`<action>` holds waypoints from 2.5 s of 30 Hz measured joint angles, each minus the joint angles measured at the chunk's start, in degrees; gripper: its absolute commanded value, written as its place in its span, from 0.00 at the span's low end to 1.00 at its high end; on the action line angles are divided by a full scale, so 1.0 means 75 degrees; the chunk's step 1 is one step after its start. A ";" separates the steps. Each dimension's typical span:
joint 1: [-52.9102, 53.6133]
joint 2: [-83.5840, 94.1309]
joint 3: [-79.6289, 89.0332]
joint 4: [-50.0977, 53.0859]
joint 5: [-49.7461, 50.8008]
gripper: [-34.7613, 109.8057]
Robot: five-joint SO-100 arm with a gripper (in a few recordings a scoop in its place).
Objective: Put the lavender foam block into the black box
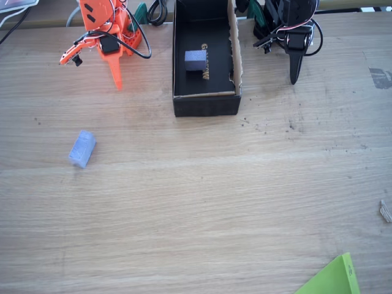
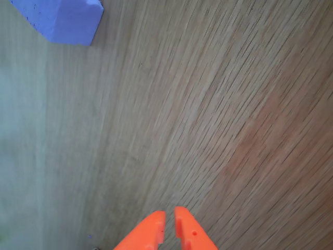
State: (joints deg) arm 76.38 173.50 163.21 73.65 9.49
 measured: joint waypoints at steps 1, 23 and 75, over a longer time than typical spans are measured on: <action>0.0000 0.0000 0.0000 0.0000 0.0000 0.24; 0.1828 0.0012 0.0000 0.0000 0.1488 0.24; 0.1629 -0.8531 -0.5484 -0.2180 0.0012 0.24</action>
State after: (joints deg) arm 88.59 109.51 122.08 57.30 9.58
